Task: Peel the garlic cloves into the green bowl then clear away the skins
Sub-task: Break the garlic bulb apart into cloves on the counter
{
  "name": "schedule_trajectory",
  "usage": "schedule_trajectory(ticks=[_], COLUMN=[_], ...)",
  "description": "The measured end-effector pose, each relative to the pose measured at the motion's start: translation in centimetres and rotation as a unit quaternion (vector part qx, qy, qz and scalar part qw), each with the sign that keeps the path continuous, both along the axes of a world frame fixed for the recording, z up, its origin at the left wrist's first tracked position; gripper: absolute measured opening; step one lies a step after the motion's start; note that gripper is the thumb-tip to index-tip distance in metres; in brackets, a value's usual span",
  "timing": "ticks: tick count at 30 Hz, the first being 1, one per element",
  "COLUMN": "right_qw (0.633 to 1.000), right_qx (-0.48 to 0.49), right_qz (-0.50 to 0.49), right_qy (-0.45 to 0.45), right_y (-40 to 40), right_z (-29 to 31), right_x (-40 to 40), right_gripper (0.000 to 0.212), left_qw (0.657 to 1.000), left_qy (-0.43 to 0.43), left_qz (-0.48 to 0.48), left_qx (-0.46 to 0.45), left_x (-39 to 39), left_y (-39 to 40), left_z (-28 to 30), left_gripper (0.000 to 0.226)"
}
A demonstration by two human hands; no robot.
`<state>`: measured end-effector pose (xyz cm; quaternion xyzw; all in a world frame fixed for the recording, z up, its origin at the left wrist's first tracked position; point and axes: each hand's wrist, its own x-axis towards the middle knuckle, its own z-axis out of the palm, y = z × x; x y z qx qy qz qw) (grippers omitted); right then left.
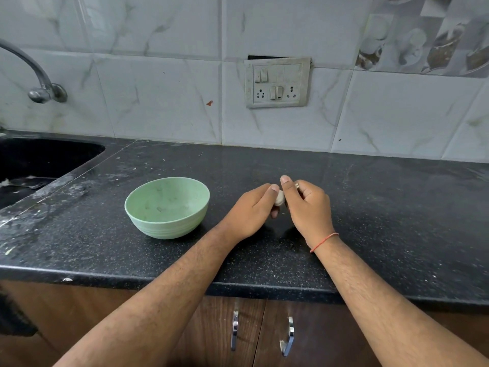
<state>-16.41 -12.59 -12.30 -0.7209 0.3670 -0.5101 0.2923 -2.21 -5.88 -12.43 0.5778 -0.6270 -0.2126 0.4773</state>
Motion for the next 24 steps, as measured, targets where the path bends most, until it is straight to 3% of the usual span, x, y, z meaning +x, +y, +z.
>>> schedule_trajectory(ticks=[3, 6, 11, 13, 16, 19, 22, 24], right_qw=[1.0, 1.0, 0.991, 0.986, 0.979, 0.959, 0.94, 0.932], right_qx=[-0.008, 0.005, 0.07, 0.103, 0.158, 0.245, 0.312, 0.327], right_qz=[-0.009, 0.005, 0.108, 0.131, 0.129, 0.124, 0.124, 0.15], right_qy=[0.01, 0.027, 0.032, 0.013, -0.015, -0.062, -0.069, -0.048], right_y=[0.2, 0.6, 1.2, 1.2, 0.8, 0.9, 1.1, 1.2], right_z=[0.0, 0.1, 0.7, 0.8, 0.7, 1.3, 2.2, 2.4], right_x=[0.0, 0.3, 0.4, 0.5, 0.5, 0.2, 0.0, 0.0], right_gripper=[0.056, 0.042, 0.021, 0.027, 0.035, 0.041, 0.039, 0.047], left_qw=[1.0, 1.0, 0.996, 0.996, 0.997, 0.998, 0.982, 0.97], left_qy=[0.004, 0.015, 0.074, 0.071, 0.037, -0.002, -0.096, -0.141], left_qz=[-0.008, 0.019, 0.042, 0.047, 0.062, 0.01, -0.007, -0.004], left_qx=[0.002, -0.014, -0.028, -0.025, -0.039, -0.069, -0.16, -0.197], left_x=[0.1, -0.1, 0.3, 0.1, -0.3, -0.4, -0.3, -0.2], left_y=[-0.3, -0.4, -0.9, -0.8, -0.2, 0.5, 1.5, 2.1], left_z=[-0.2, -0.2, -0.2, -0.1, -0.2, -0.2, 0.2, 0.6], left_gripper=[0.044, 0.039, 0.048, 0.047, 0.031, 0.02, 0.045, 0.049])
